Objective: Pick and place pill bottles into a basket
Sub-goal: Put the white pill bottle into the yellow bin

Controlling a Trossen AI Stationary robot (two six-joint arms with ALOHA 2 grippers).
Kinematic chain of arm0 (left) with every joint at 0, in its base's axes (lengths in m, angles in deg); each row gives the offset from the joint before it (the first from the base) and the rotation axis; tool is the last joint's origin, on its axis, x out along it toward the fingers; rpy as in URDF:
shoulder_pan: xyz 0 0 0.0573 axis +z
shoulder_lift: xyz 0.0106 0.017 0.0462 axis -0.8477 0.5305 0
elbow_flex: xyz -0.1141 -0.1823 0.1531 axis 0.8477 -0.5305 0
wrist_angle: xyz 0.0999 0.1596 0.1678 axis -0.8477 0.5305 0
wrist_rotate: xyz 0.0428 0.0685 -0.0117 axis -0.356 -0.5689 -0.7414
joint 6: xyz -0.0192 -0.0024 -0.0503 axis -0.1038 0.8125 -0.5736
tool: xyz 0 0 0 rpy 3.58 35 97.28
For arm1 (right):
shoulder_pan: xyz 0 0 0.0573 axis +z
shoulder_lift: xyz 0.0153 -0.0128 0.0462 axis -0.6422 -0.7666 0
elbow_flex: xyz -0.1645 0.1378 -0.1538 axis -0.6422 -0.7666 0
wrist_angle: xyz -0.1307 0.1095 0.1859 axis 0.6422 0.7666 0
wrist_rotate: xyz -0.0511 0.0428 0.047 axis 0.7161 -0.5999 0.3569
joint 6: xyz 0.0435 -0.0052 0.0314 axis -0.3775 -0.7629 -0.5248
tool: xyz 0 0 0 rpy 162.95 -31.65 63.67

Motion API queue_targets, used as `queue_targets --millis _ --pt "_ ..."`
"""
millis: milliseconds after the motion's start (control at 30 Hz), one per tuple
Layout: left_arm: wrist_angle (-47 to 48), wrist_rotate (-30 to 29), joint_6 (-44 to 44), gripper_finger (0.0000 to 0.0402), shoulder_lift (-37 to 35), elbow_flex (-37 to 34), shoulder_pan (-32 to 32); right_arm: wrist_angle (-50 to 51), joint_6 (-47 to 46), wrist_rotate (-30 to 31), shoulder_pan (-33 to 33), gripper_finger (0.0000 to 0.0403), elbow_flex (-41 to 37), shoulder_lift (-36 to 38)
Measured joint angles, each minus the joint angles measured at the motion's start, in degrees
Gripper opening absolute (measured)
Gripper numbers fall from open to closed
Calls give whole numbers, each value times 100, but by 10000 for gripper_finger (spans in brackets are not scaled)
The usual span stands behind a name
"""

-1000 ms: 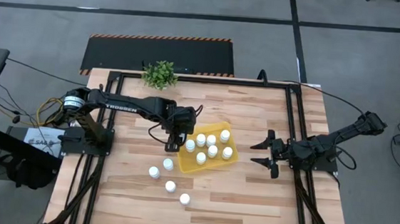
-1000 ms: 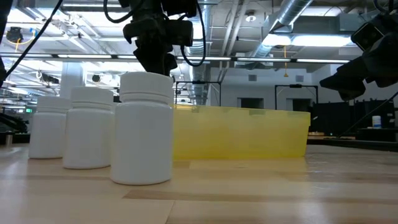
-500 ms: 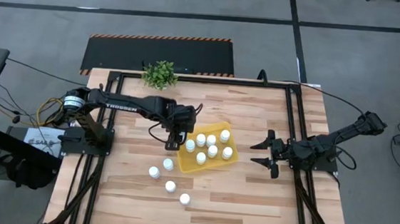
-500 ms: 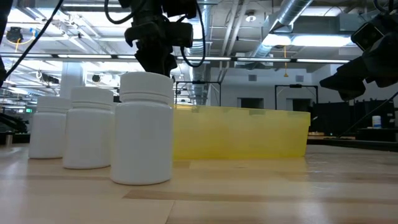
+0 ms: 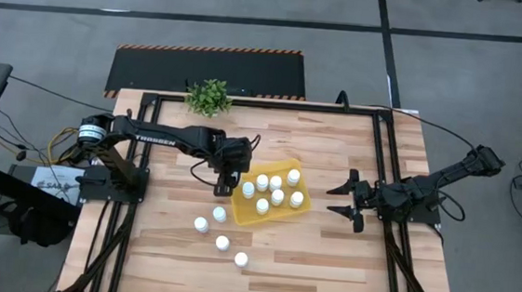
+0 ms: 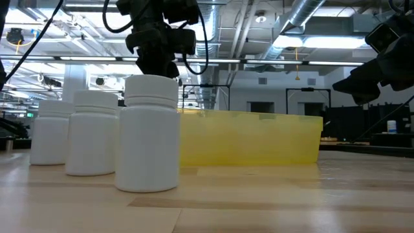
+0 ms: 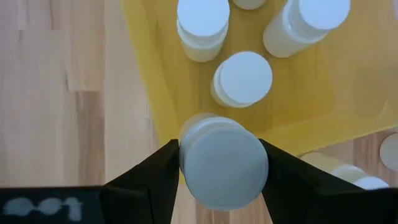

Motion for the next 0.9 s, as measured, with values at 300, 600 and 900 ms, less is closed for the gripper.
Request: queue_targets --millis 300,600,900 --pt "-494 380 39 178 -36 -387 46 2 2 0 1 230 -2 -2" --pt "-542 282 157 178 -36 -401 72 2 1 0 0 230 -2 -2" --pt "-1033 359 54 178 -31 -727 86 0 0 2 1 230 0 -2"
